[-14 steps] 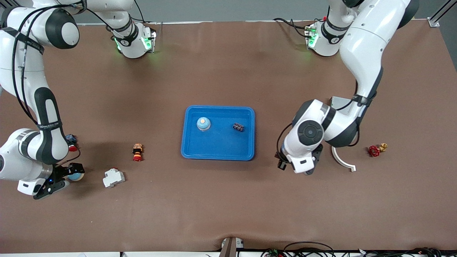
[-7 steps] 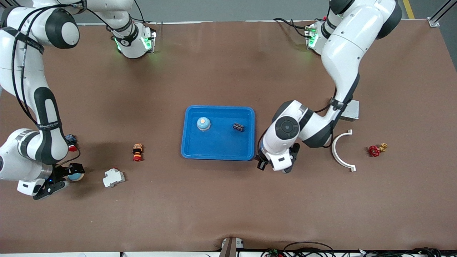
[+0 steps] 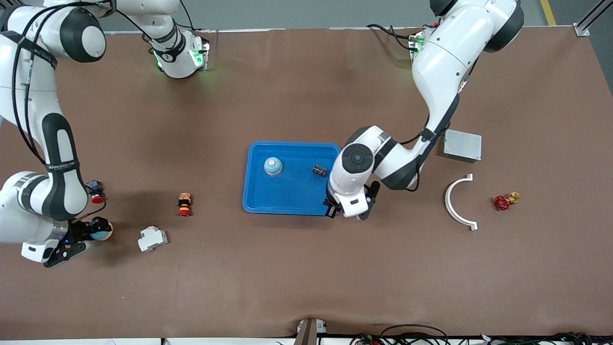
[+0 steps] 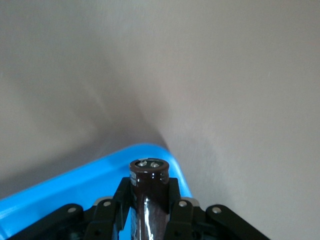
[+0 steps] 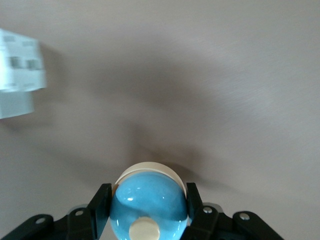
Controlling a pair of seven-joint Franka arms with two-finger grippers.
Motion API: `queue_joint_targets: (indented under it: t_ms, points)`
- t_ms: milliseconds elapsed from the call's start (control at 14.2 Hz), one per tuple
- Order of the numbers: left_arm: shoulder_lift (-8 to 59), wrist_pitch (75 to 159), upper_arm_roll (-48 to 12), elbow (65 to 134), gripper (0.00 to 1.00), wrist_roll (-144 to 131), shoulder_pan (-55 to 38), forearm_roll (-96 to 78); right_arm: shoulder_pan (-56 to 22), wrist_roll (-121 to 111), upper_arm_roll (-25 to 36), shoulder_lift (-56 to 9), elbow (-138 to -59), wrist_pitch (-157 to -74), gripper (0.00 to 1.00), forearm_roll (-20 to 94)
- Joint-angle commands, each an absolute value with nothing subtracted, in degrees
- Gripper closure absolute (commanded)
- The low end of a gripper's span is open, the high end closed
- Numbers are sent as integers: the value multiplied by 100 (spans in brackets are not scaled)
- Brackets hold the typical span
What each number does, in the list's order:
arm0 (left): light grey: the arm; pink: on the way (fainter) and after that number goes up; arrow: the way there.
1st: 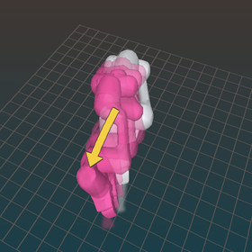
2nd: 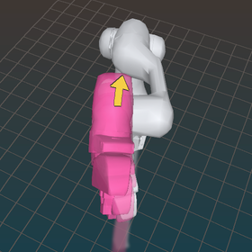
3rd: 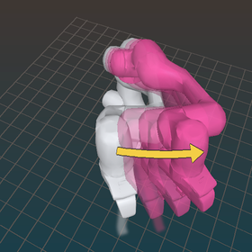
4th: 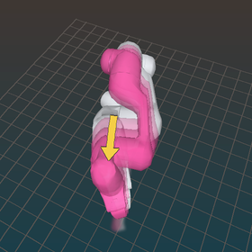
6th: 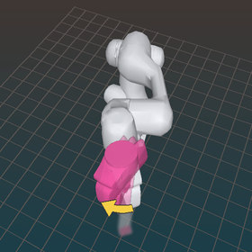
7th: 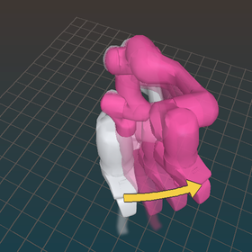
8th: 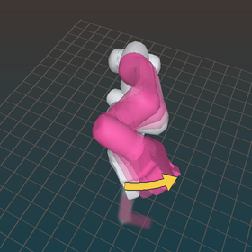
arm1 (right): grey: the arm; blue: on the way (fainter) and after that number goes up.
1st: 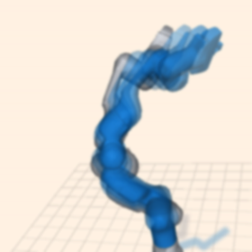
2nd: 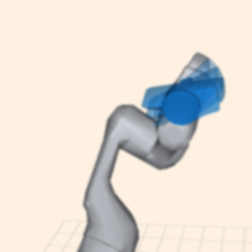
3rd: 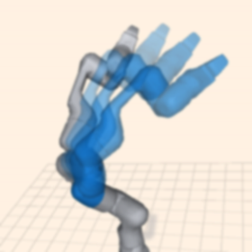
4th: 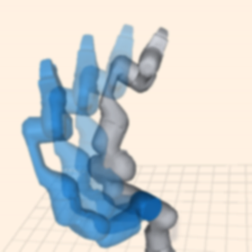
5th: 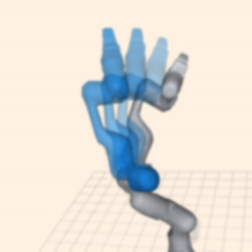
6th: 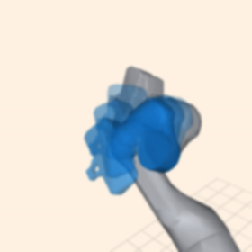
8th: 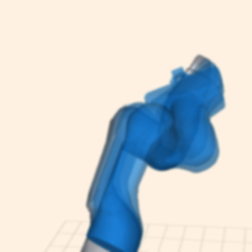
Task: Place electrolytic capacitor and blue bell in tray
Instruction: 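Lower the capacitor into the tray while the right gripper lifts the bell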
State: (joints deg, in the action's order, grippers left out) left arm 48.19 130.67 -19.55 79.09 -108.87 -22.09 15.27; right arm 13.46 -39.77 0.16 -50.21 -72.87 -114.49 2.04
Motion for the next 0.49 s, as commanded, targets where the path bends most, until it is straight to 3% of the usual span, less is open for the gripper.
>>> queue_joint_targets:
  t_ms: [0,212,423]
  points:
    - [4886,13034,-1802,7813,100,-11153,-2504,1494,1029,-3010,-17,-4187,-7365,-10453,100,202]
    - [5071,13034,-1697,7813,100,-11381,-2759,1503,704,-1771,-70,-3535,-7435,-9556,100,551]
    - [5150,13025,-1521,7822,100,-11382,-2953,1503,239,-689,-70,-2903,-7978,-9570,100,826]
